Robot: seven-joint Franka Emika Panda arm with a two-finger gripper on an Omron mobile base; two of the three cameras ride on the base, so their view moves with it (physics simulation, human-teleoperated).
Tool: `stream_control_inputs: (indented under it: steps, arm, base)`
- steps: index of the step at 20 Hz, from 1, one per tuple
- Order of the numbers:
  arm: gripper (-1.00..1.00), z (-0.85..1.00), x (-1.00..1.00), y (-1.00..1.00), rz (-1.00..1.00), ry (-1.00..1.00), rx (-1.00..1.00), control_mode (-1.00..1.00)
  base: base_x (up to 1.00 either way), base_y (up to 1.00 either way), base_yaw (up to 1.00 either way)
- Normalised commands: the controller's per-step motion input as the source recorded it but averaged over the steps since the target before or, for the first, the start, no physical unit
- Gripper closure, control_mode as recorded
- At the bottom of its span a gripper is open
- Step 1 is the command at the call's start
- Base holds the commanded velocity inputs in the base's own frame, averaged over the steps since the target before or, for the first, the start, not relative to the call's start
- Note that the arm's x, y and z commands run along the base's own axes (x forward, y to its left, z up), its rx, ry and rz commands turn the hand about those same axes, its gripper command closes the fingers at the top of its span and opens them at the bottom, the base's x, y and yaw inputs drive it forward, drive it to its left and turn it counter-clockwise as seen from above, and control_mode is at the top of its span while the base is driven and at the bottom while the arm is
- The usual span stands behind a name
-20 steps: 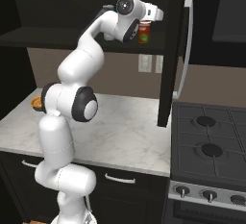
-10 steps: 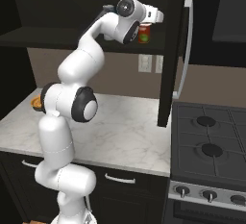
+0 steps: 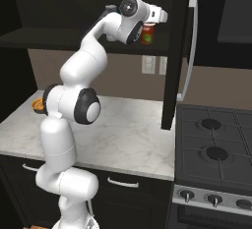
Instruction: Stack two cans on top of the other two cans in the cabinet.
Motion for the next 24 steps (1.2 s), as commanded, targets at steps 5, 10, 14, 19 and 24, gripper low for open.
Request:
stream_control_inputs:
  steps: [5,10,14,19,24]
  arm:
    - [1.00,-0.04,0.05,0.00,0.00,0.01,0.00,-1.00]
    - [1.00,-0.12,0.01,0.00,0.00,0.06,0.00,-1.00]
    - [1.00,-0.14,0.00,0.00,0.00,0.07,0.00,-1.00]
    - [1.00,-0.12,0.00,0.00,0.01,0.04,0.00,-1.00]
    - [1.00,-0.13,0.03,0.02,0.03,0.00,0.00,-1.00]
  base:
    - [0.00,0.00,0.00]
    - [0.00,0.00,0.00]
    - [0.00,0.00,0.00]
    - [0.00,0.00,0.00]
    - [0.00,0.00,0.00]
